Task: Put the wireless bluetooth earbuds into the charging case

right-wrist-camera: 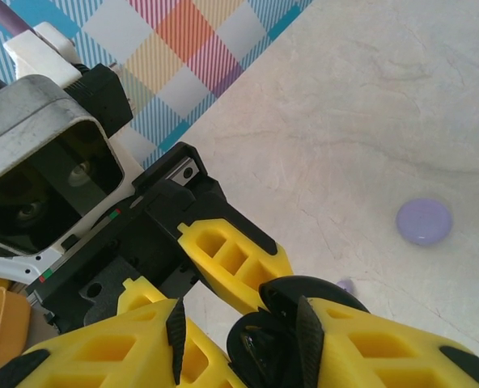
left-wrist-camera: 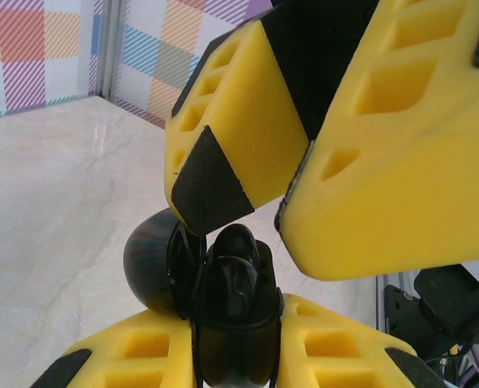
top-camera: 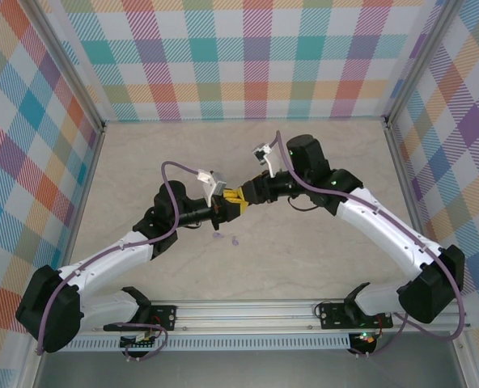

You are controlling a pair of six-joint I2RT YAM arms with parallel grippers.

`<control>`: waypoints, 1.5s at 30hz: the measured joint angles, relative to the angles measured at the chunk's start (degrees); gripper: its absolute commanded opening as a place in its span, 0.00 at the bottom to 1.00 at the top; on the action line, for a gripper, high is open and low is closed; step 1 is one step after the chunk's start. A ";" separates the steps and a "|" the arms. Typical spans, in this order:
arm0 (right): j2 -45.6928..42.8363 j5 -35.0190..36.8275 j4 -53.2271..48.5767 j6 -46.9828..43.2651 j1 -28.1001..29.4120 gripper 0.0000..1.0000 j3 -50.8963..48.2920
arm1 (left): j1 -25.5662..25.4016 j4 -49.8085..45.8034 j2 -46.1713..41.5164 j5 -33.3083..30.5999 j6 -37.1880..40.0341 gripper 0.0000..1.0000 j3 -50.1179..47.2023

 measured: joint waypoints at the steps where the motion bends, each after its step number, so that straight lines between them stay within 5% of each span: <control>1: 0.22 -0.11 -0.15 -0.07 0.13 0.44 0.15 | 0.00 -0.24 0.02 -0.02 0.00 0.06 0.00; 10: 0.20 1.62 -0.46 -0.02 0.76 0.46 0.37 | 0.00 -1.01 -0.20 -0.33 0.00 0.06 0.00; 25: -4.52 17.00 -0.44 2.40 -1.55 0.49 -1.86 | 0.00 -1.64 -2.10 -2.58 -0.09 0.04 0.00; 45: -1.97 3.39 1.79 4.72 -10.47 0.31 -7.45 | 0.00 5.88 -0.79 3.26 -3.48 0.07 0.04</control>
